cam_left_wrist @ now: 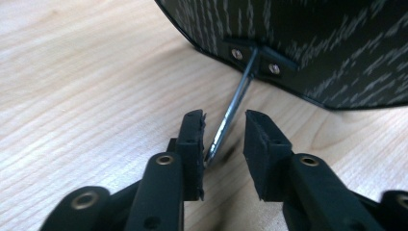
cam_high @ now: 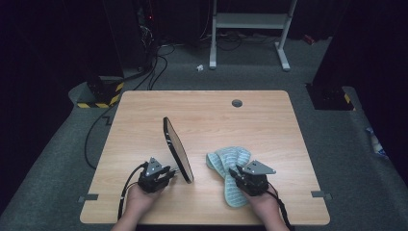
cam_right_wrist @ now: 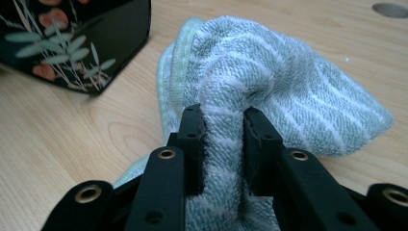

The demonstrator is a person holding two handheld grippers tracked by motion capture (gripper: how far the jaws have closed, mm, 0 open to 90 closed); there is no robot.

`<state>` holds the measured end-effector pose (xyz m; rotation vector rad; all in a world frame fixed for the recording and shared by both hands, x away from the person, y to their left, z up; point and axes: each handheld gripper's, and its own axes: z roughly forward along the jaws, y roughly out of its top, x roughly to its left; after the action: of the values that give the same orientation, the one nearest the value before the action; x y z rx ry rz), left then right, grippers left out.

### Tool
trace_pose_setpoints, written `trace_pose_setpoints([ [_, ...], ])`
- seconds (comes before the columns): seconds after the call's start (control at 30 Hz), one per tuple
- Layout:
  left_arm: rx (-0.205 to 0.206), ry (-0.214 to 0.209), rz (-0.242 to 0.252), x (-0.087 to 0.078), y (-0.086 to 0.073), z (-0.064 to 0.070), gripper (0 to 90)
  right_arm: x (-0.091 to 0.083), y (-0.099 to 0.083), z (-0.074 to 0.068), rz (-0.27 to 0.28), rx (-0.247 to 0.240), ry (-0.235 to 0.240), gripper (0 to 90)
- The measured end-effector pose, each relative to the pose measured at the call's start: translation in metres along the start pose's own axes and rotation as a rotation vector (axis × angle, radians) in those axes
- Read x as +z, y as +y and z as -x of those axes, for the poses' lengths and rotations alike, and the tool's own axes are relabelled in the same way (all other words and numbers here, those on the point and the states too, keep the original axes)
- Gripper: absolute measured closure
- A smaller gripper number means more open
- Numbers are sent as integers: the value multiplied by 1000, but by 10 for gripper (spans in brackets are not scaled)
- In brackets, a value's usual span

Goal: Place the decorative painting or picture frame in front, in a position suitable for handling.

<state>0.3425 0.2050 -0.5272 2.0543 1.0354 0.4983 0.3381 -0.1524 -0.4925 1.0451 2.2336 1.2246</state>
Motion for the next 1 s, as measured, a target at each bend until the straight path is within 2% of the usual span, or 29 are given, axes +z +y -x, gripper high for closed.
trace_pose_setpoints([
  [0.1,4,-5,-14,2,1,0,761,-3,3,0,14,-8,1,714],
  [0.37,88,5,-17,3,2,8,851,-13,12,-6,72,-28,17,713],
  [0.47,87,-6,-17,3,3,7,876,-18,17,-13,102,-49,25,714],
  [0.53,65,-23,-18,4,3,6,881,-22,21,-18,125,-62,32,714],
  [0.77,58,-29,-17,4,3,4,885,-38,44,-36,227,-86,68,714],
  [0.93,63,-25,-17,4,3,4,886,-43,75,-60,314,-136,114,714],
  [1.0,57,-25,-12,4,3,5,887,-42,88,-67,339,-141,131,714],
])
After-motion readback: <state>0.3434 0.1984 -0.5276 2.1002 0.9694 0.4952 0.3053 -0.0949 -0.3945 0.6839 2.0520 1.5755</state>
